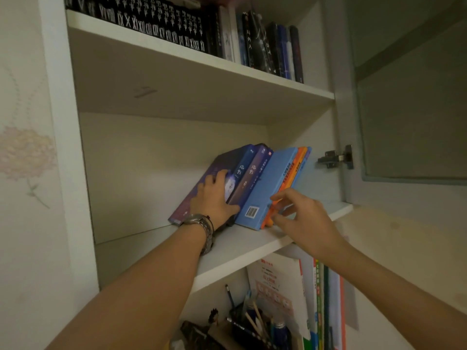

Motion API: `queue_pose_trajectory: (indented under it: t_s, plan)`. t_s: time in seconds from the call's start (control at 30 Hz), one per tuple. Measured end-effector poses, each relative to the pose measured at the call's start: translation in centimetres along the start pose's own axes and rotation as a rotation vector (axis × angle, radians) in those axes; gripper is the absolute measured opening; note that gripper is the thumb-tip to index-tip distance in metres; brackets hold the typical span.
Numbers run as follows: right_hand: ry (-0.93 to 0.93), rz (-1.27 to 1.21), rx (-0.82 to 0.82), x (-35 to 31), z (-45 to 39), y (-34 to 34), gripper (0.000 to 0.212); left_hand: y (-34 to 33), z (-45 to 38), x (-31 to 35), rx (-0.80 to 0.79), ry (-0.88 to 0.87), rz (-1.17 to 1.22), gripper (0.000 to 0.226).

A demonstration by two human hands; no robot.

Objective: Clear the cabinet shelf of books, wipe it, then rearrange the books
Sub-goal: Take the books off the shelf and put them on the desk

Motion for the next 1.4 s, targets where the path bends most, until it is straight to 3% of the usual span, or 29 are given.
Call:
queue_pose_trajectory:
  t_s: [0.4, 0.6, 0.83, 1.4]
  plan:
    - [0.006, -0.002, 0.001, -0.5, 1.3, 0.7, 0.027, 0.8, 0.2, 0.6, 0.046, -0.018, -0.071, 0.083]
    - [-0.010, -0.006, -0.004, -1.5, 2.9, 1.4, 0.027, 1.9, 1.4, 1.8, 0.099, -0.057, -0.040, 0.064]
    - [-0.017, -0.014, -0.002, -2.4, 4.9, 3.8, 0.028, 3.9, 3.6, 3.8, 0.114, -0.099, 0.030, 0.059]
    - [-0.060, -0.068, 0.021, -5.6, 7.7, 6.2, 0.026, 11.7, 9.6, 7.9, 0.356, -0.296, 0.224, 0.053]
Point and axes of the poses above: each hand's wrist, its own z-axis away from the middle knuckle, its own y-axis out of the back of the hand, x = y × z, the point moved 5 cm from there along -z, towards the middle knuckle, and after that the axes turned 10 degrees about -y, right-handed, at the moved point
